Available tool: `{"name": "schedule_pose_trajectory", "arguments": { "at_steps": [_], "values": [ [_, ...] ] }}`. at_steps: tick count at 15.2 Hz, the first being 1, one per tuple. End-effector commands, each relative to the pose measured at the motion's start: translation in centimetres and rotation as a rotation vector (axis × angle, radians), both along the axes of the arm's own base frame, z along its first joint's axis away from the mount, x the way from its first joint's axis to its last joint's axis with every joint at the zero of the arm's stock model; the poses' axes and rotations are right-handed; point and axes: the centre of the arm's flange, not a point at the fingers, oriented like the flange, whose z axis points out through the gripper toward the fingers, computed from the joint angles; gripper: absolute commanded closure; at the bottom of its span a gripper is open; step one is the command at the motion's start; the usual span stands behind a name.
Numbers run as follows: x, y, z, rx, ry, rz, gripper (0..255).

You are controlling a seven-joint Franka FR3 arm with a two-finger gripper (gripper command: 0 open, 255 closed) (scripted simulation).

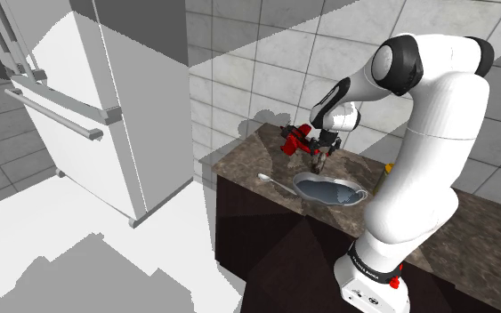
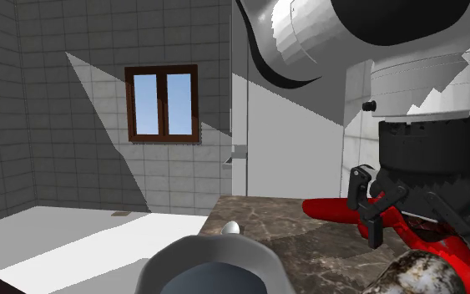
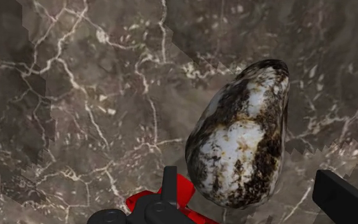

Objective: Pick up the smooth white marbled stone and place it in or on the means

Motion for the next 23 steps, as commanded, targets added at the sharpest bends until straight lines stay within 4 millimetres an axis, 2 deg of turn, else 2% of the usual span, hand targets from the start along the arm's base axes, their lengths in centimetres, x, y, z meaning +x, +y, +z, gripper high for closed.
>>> {"name": "schedule_pose_trajectory", "arguments": {
  "at_steps": [1,3,4,13,23],
  "values": [
    [0.0,0.0,0.0,0.000,0.000,0.000,0],
    [0.0,0.0,0.0,0.000,0.000,0.000,0],
    [0.0,0.0,0.0,0.000,0.000,0.000,255],
    [0.0,0.0,0.0,0.000,0.000,0.000,255],
    [0.0,0.0,5.3,0.000,0.000,0.000,255]
  ]
}}
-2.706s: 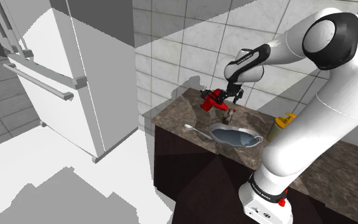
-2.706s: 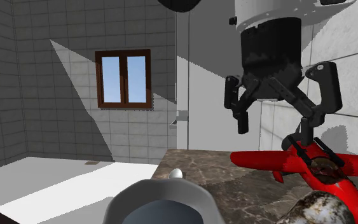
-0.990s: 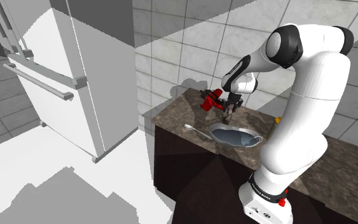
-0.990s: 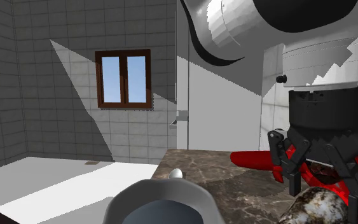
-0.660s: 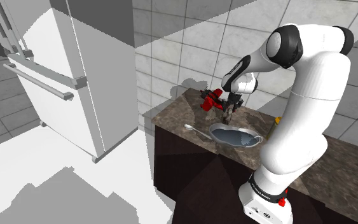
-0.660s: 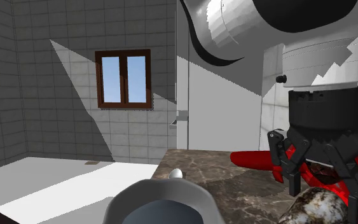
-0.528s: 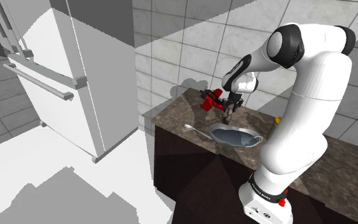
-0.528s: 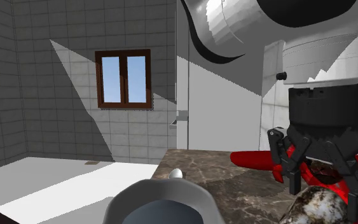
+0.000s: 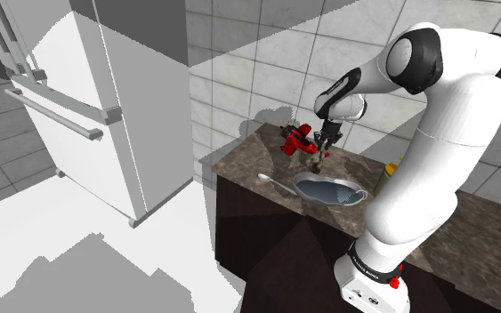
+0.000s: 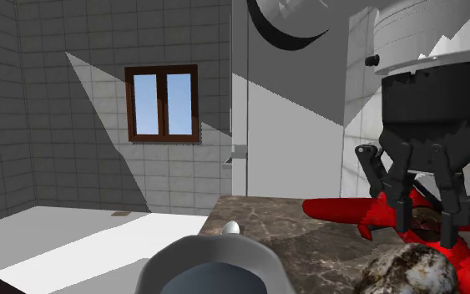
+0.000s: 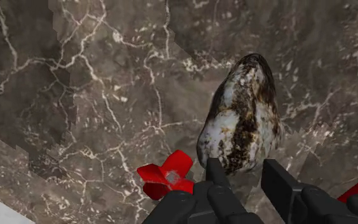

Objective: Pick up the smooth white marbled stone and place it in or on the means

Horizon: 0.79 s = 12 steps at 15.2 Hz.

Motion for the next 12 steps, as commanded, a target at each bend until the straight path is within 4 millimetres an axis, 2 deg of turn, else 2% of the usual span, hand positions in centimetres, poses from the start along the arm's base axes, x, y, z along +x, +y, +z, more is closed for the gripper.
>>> {"name": "schedule_pose_trajectory", "arguments": {
  "at_steps": [1,4,5,6,10,12],
  "values": [
    [0.0,0.0,1.1,0.000,0.000,0.000,255],
    [0.0,0.0,2.7,0.000,0.000,0.000,255],
    [-0.1,-0.1,2.1,0.000,0.000,0.000,255],
    [-0.1,-0.1,2.1,0.000,0.000,0.000,0],
    [3.2,2.4,-1.8,0.017,0.083,-0.185,0],
    [3.2,2.3,-2.8,0.017,0.083,-0.185,0]
  ]
}}
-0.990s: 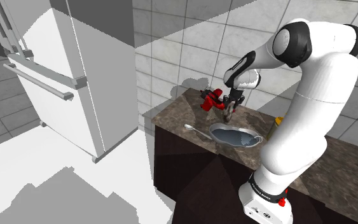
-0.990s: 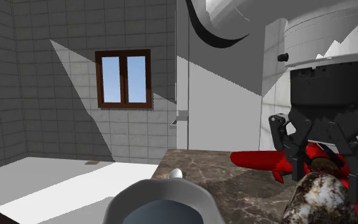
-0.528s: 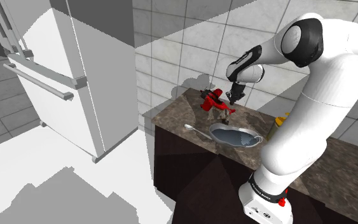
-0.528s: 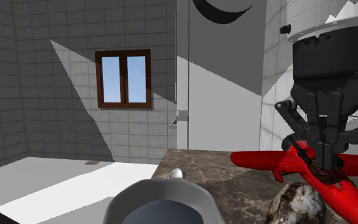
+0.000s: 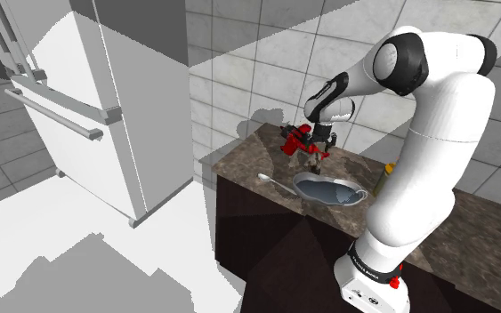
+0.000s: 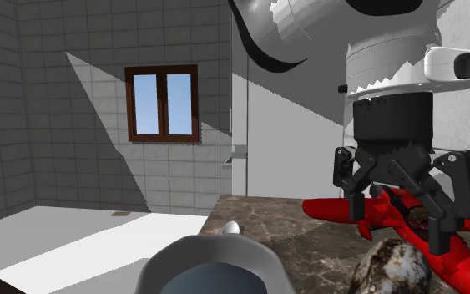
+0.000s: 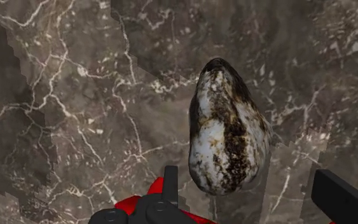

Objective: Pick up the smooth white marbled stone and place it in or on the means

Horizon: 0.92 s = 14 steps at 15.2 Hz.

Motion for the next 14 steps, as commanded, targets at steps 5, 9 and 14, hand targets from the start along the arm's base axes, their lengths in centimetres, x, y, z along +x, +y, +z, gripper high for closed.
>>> {"name": "schedule_pose_trajectory", "arguments": {
  "at_steps": [5,9,14],
  "values": [
    [0.1,-0.2,-3.2,0.000,0.005,-0.014,0],
    [0.1,-0.2,-3.5,0.000,0.005,-0.014,0],
    [0.0,-0.2,-3.5,0.000,0.005,-0.014,0]
  ]
}}
